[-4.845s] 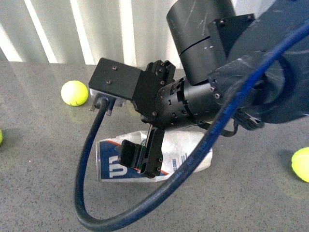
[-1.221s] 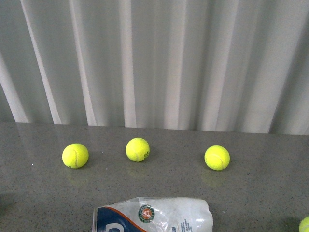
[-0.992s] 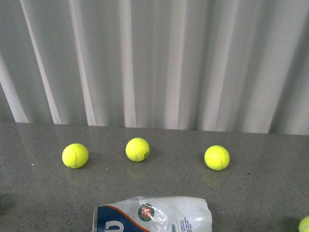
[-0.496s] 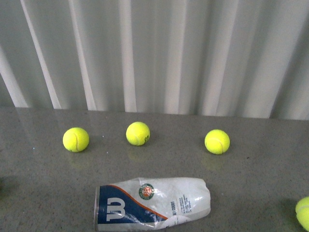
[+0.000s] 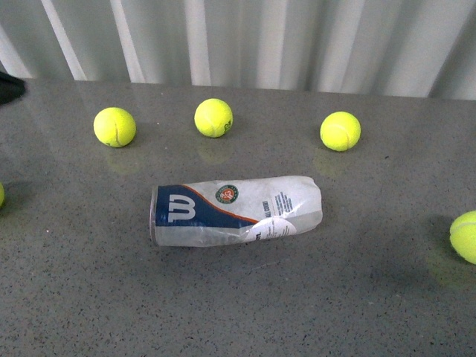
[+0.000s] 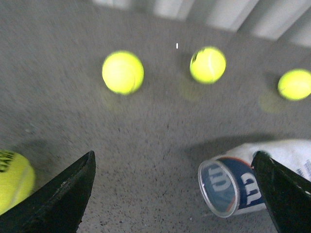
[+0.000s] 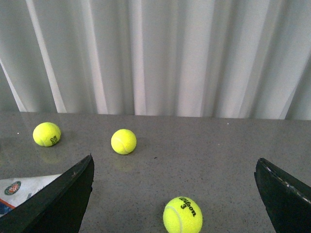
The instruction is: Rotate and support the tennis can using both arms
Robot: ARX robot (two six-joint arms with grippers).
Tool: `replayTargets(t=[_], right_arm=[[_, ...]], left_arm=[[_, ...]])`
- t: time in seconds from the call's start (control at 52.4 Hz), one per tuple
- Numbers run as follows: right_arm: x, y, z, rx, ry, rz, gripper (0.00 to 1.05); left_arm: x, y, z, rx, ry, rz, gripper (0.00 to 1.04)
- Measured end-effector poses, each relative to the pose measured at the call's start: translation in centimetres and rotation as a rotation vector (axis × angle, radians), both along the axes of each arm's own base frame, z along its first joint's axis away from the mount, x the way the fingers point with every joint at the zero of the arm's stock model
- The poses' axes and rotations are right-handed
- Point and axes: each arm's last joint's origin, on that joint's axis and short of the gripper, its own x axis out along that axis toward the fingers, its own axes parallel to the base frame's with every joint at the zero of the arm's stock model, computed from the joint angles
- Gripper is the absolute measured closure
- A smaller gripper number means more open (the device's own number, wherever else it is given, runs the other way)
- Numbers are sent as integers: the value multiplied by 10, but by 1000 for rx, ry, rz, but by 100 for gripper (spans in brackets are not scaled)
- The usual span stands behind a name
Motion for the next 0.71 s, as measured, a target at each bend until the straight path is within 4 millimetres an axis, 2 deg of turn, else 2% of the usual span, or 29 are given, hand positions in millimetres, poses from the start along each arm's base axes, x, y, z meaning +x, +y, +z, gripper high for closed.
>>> replayTargets(t=[0.114,0.286,0.458,0.706], right_arm=[[0,0,0,0,0,0,7],[0,0,0,0,0,0,7],[0,0,0,0,0,0,7],[0,0,0,0,0,0,7]], left_arm=[[34,-5,-39,-5,150,-52,7],[59,-9,-62,-19,237,-79,7],[69,-14,-73,-42,288,-120,7],[65,-25,-80,-117,358,-221,7]])
